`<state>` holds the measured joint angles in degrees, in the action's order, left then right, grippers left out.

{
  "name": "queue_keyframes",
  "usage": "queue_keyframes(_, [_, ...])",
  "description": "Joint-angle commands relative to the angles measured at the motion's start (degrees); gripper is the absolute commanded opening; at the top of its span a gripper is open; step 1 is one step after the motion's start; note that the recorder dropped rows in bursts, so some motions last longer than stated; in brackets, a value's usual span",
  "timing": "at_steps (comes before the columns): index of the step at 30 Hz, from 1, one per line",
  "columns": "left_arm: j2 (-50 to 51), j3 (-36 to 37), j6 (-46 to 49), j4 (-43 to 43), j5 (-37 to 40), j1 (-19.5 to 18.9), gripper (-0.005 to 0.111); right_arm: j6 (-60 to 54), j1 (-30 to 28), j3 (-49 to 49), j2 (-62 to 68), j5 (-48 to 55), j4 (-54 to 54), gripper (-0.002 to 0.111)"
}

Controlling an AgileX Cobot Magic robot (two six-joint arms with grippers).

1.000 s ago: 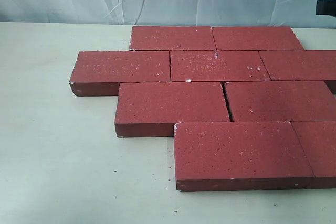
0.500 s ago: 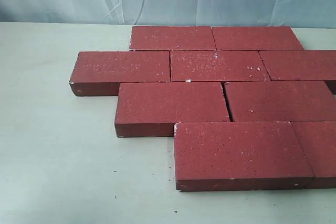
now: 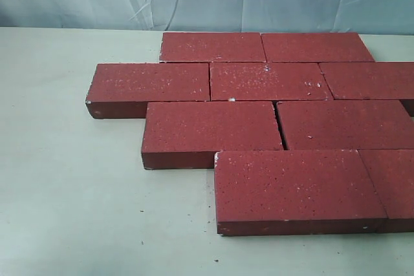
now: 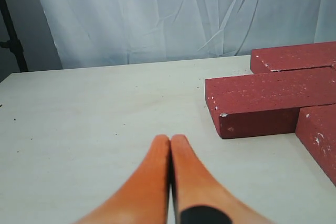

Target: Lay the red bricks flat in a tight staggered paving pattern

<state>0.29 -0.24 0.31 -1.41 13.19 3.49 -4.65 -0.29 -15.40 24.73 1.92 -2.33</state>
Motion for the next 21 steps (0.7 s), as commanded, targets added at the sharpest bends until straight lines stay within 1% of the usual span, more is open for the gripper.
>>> queue_keyframes(1, [-0.29, 0.24, 0.11, 0.39, -0.30, 0.10, 0.000, 1.48, -0.26, 0.27, -1.52, -0.39, 2.33, -0.001])
queue_keyframes(3, [-0.29, 0.24, 0.11, 0.39, -0.30, 0.10, 0.000, 3.49, -0.26, 0.27, -4.88, 2.16, 0.10, -0.001])
queue_keyframes(5, [-0.29, 0.24, 0.11, 0.39, -0.30, 0.10, 0.000, 3.49, -0.26, 0.27, -7.36, 5.77, 0.10, -0.001])
queue_keyframes(8, [-0.29, 0.24, 0.11, 0.39, -0.30, 0.10, 0.000, 4.65, -0.26, 0.39, -9.45, 8.45, 0.10, -0.001])
queue_keyframes(21, [-0.29, 0.24, 0.11, 0.39, -0.30, 0.10, 0.000, 6.64, -0.26, 11.96, -22.91, 7.33, 0.10, -0.001])
